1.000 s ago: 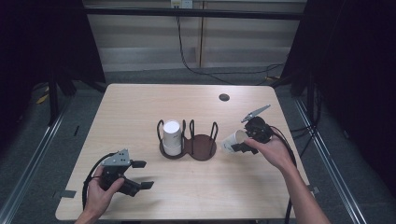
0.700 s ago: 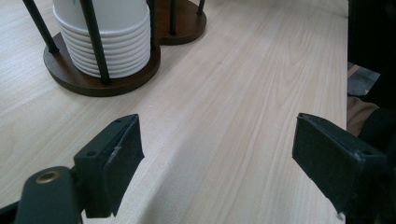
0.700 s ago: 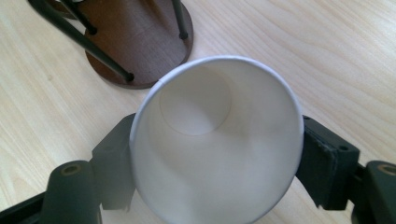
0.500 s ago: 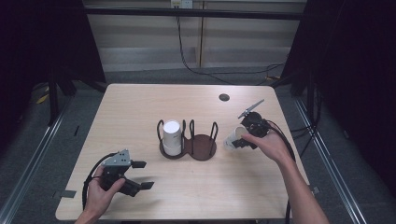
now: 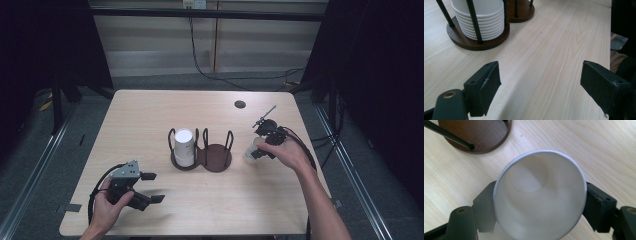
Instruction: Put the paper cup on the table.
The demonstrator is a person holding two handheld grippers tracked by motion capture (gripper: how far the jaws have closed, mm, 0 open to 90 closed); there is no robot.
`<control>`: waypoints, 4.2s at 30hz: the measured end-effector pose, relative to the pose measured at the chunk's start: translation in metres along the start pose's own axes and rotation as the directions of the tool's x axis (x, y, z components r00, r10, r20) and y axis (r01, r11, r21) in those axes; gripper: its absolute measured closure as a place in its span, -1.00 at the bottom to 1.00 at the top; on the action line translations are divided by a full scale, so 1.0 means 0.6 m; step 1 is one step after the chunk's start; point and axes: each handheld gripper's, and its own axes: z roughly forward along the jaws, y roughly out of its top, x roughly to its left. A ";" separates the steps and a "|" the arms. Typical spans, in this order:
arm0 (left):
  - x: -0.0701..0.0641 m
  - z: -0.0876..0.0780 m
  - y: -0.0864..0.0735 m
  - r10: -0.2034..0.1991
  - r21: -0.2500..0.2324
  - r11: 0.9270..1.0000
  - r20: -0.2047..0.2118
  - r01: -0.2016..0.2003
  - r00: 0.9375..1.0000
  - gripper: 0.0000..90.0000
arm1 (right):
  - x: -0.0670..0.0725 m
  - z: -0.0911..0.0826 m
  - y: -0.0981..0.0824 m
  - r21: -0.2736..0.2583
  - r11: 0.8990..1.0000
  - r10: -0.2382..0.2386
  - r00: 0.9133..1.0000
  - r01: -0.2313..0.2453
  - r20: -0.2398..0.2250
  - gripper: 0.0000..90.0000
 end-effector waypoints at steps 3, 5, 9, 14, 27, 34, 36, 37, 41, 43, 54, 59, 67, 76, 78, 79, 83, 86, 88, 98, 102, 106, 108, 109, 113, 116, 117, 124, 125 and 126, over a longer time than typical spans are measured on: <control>0.000 0.000 0.000 0.000 0.000 1.000 0.000 0.000 1.000 -0.64 | -0.002 -0.001 0.003 0.023 1.000 -0.009 1.000 0.009 0.017 -0.47; 0.000 0.000 0.000 -0.001 -0.001 1.000 0.000 0.001 1.000 -0.64 | -0.004 -0.002 0.005 0.039 0.999 -0.007 1.000 0.006 0.030 -0.47; 0.001 -0.001 0.000 0.001 0.000 1.000 -0.001 -0.001 1.000 -0.64 | -0.004 0.004 0.008 0.068 0.998 -0.019 0.999 0.016 0.035 -0.47; 0.000 -0.001 0.000 -0.009 -0.005 1.000 0.003 0.009 1.000 -0.64 | 0.001 0.015 0.014 0.075 0.997 -0.025 0.999 0.022 0.034 -0.51; -0.001 -0.002 0.000 -0.007 -0.003 1.000 0.000 0.007 1.000 -0.64 | 0.005 0.034 0.025 0.060 0.998 0.006 1.000 -0.007 0.021 -0.58; -0.001 -0.002 0.000 -0.002 0.007 1.000 -0.004 0.002 1.000 -0.64 | 0.008 0.040 0.021 0.030 0.999 0.013 1.000 -0.013 0.002 -0.67; 0.000 -0.002 0.000 -0.003 0.008 1.000 -0.004 0.003 1.000 -0.64 | 0.007 0.040 0.021 0.015 1.000 0.015 1.000 -0.015 0.001 -0.67; 0.000 -0.002 0.000 -0.003 0.008 1.000 -0.005 0.003 1.000 -0.64 | 0.008 0.040 0.020 0.004 1.000 0.021 1.000 -0.021 0.002 -0.67; -0.001 -0.001 -0.001 -0.004 0.008 1.000 -0.003 0.004 1.000 -0.64 | 0.008 0.034 0.019 -0.022 0.999 0.035 0.999 -0.035 -0.013 -0.66; -0.001 0.000 -0.001 -0.005 0.006 1.000 -0.003 0.005 1.000 -0.64 | 0.008 0.031 0.018 -0.035 0.999 0.037 0.999 -0.037 -0.016 -0.66; 0.000 0.001 -0.001 -0.010 0.020 1.000 -0.005 0.010 1.000 -0.64 | 0.004 0.007 0.008 -0.160 0.983 0.077 0.995 -0.086 -0.059 -0.69; 0.000 0.002 -0.001 -0.010 0.018 1.000 -0.006 0.010 1.000 -0.64 | 0.003 -0.003 0.005 -0.210 0.973 0.091 0.995 -0.099 -0.050 -0.69; 0.000 0.000 -0.001 -0.008 0.019 1.000 -0.007 0.008 1.000 -0.64 | 0.004 -0.016 -0.002 -0.272 0.954 0.118 0.992 -0.125 -0.043 -0.67; 0.000 0.001 -0.001 -0.021 0.014 1.000 -0.016 0.021 1.000 -0.64 | 0.014 -0.030 -0.008 -0.319 0.938 0.134 0.991 -0.135 -0.024 -0.64; 0.000 0.000 -0.001 -0.017 0.013 1.000 -0.017 0.017 1.000 -0.64 | 0.017 -0.036 -0.012 -0.359 0.923 0.139 0.990 -0.137 -0.019 -0.64; 0.001 0.000 -0.001 -0.018 0.011 1.000 -0.017 0.018 1.000 -0.64 | 0.019 -0.038 -0.014 -0.376 0.915 0.153 0.988 -0.148 -0.018 -0.64; 0.000 0.001 -0.002 -0.019 0.010 1.000 -0.016 0.020 1.000 -0.64 | 0.027 -0.036 -0.026 -0.427 0.893 0.155 0.988 -0.140 0.000 -0.62; 0.000 0.002 -0.001 -0.021 0.008 1.000 -0.015 0.021 1.000 -0.64 | 0.034 -0.037 -0.035 -0.455 0.879 0.155 0.988 -0.140 -0.005 -0.62; 0.000 0.002 -0.001 -0.018 0.010 1.000 -0.016 0.018 1.000 -0.64 | 0.038 -0.038 -0.042 -0.484 0.862 0.169 0.985 -0.154 -0.012 -0.62; -0.001 0.003 -0.001 -0.017 0.009 1.000 -0.010 0.017 1.000 -0.64 | 0.062 -0.036 -0.069 -0.574 0.803 0.170 0.985 -0.159 -0.035 -0.61; -0.001 0.003 -0.001 -0.018 0.007 1.000 -0.011 0.018 1.000 -0.64 | 0.079 -0.033 -0.080 -0.597 0.787 0.152 0.987 -0.155 -0.055 -0.61; -0.002 0.004 -0.001 -0.023 0.003 1.000 -0.012 0.023 1.000 -0.64 | 0.094 -0.034 -0.089 -0.621 0.768 0.149 0.986 -0.159 -0.068 -0.59; -0.002 0.005 -0.002 -0.027 0.001 1.000 -0.016 0.027 1.000 -0.64 | 0.106 -0.035 -0.094 -0.632 0.761 0.133 0.988 -0.148 -0.072 -0.59; -0.001 0.005 -0.002 -0.028 0.002 1.000 -0.017 0.029 0.999 -0.64 | 0.111 -0.036 -0.095 -0.639 0.755 0.130 0.989 -0.149 -0.076 -0.58; -0.002 0.006 -0.001 -0.038 -0.007 0.999 -0.023 0.038 0.999 -0.64 | 0.130 -0.032 -0.101 -0.655 0.740 0.117 0.988 -0.153 -0.099 -0.57; -0.002 0.006 -0.001 -0.044 -0.017 0.999 -0.021 0.044 0.999 -0.64 | 0.145 -0.026 -0.105 -0.656 0.741 0.098 0.989 -0.144 -0.107 -0.56; -0.001 0.006 -0.001 -0.040 -0.015 0.999 -0.021 0.040 0.999 -0.64 | 0.148 -0.025 -0.105 -0.657 0.740 0.095 0.989 -0.144 -0.110 -0.56; -0.006 0.009 -0.001 -0.042 -0.033 0.999 -0.010 0.042 0.999 -0.64 | 0.174 -0.010 -0.110 -0.651 0.747 0.065 0.989 -0.138 -0.135 -0.58; -0.006 0.009 -0.001 -0.039 -0.030 0.999 -0.011 0.039 0.999 -0.64 | 0.179 -0.009 -0.110 -0.649 0.749 0.056 0.989 -0.133 -0.138 -0.58; -0.005 0.009 -0.001 -0.040 -0.029 0.999 -0.013 0.039 0.999 -0.64 | 0.183 -0.009 -0.111 -0.650 0.748 0.054 0.989 -0.132 -0.140 -0.58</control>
